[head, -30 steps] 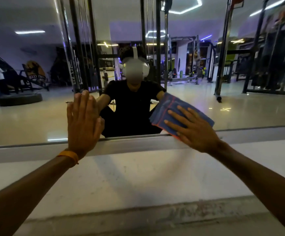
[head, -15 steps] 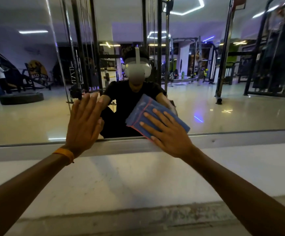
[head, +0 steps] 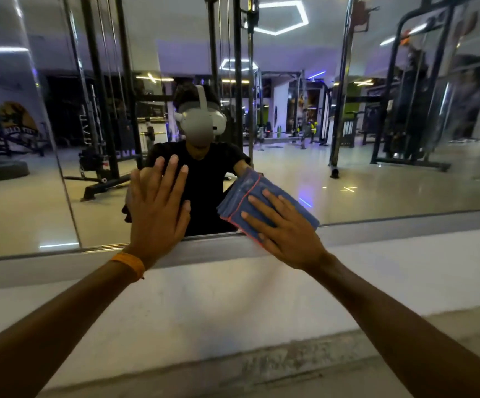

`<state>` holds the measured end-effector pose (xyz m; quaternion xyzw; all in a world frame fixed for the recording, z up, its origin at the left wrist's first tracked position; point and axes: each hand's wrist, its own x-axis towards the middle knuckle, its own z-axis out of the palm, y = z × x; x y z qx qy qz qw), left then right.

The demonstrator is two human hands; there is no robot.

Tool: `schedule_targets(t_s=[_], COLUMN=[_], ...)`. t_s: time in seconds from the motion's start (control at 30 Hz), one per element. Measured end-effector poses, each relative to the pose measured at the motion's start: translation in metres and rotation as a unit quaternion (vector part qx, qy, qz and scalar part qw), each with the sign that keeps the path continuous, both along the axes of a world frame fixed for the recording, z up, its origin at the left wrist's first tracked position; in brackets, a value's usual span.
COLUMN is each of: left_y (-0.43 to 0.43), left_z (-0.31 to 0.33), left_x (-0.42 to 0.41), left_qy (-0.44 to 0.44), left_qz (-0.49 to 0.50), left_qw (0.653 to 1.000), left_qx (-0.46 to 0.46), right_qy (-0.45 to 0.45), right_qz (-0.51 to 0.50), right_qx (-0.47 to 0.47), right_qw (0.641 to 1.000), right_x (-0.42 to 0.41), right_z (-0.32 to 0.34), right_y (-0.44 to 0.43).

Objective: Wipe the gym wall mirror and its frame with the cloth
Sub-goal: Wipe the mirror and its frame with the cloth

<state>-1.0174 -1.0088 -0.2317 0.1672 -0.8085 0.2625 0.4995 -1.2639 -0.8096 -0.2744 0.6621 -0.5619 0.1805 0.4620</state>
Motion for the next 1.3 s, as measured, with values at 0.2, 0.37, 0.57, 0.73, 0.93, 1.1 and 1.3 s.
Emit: schedule_targets(t_s=[0.2, 0.37, 0.57, 0.73, 0.93, 1.1, 1.3], left_y=[0.008, 0.025, 0.017, 0.015, 0.010, 0.008, 0.008], left_z=[0.002, 0.006, 0.002, 0.002, 0.003, 0.005, 0.003], left_x=[-0.012, -0.031, -0.031, -0.030, -0.020, -0.015, -0.012], left_qy=[-0.029, -0.009, -0.025, -0.030, -0.050, -0.062, -0.056], left_qz=[-0.043, -0.038, -0.023, -0.025, -0.023, -0.029, -0.030], left_qw=[0.998, 0.999, 0.999, 0.999, 0.997, 0.997, 0.997], left_qx=[-0.037, -0.023, -0.032, -0.030, -0.050, -0.046, -0.052], right_qy=[-0.310, -0.104, -0.076, -0.170, 0.008, -0.036, -0.129], right_qz=[-0.089, -0.006, -0.040, -0.069, 0.022, -0.035, -0.061], right_qx=[-0.197, -0.070, -0.085, -0.130, -0.021, -0.058, -0.116], right_qw=[0.926, 0.992, 0.993, 0.974, 1.000, 0.997, 0.983], right_x=[-0.037, 0.024, -0.057, -0.063, 0.005, -0.048, -0.040], right_z=[-0.013, -0.038, -0.039, -0.062, -0.028, -0.022, -0.044], right_y=[0.042, -0.009, 0.045, 0.067, 0.001, 0.046, 0.050])
